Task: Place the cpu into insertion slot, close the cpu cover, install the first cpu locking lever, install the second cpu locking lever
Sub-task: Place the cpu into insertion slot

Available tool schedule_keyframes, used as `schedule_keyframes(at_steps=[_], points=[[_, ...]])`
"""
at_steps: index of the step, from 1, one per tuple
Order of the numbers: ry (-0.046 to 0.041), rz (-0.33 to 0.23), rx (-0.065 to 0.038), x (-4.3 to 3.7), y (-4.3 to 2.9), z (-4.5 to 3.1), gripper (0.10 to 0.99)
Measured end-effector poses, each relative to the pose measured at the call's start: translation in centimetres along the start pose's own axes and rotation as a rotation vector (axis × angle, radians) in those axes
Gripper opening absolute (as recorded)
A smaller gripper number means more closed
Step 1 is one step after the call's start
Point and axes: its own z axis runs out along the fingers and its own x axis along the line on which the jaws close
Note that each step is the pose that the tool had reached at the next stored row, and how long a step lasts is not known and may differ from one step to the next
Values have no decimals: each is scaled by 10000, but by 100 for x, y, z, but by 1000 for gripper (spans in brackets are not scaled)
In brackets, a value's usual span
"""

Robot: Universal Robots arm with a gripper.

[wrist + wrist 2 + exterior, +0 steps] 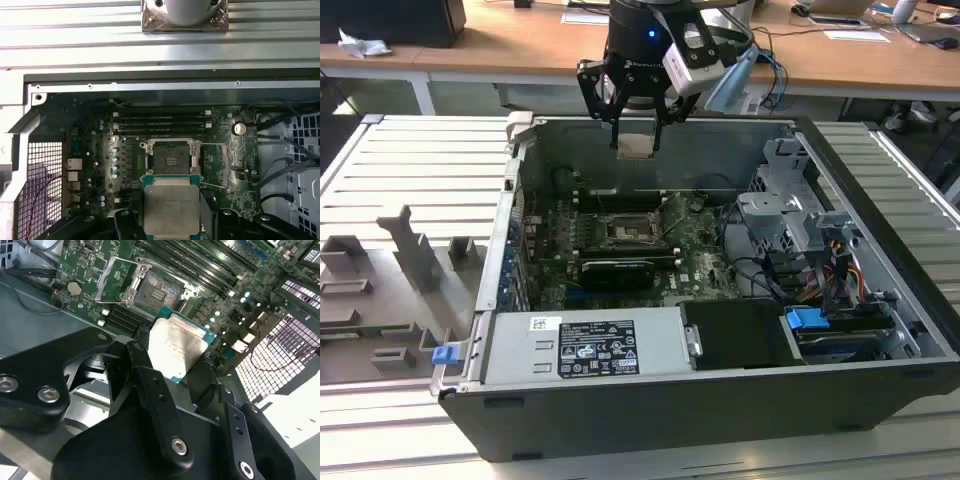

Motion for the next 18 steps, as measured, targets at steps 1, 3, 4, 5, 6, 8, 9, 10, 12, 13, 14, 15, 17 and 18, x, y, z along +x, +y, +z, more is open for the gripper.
schedule_keyframes(at_steps=[1,3,4,5,6,8,9,10,12,13,14,15,17,18], points=[[0,0,0,0,0,0,541],[-7,79,-1,0,0,0,541],[-10,120,-2,0,0,1,541],[-23,265,-5,0,0,1,541],[-43,485,-9,0,0,3,541],[-80,895,-17,0,0,5,541],[-90,1014,-19,0,0,5,541],[-100,1119,-22,0,0,6,541],[-122,1360,-25,0,0,7,541],[-129,1438,-25,0,-1,8,541],[-139,1559,-26,0,0,9,541],[-146,1630,-27,0,0,9,541],[-181,2010,-30,0,0,11,541],[-213,2379,-36,0,0,13,541]])
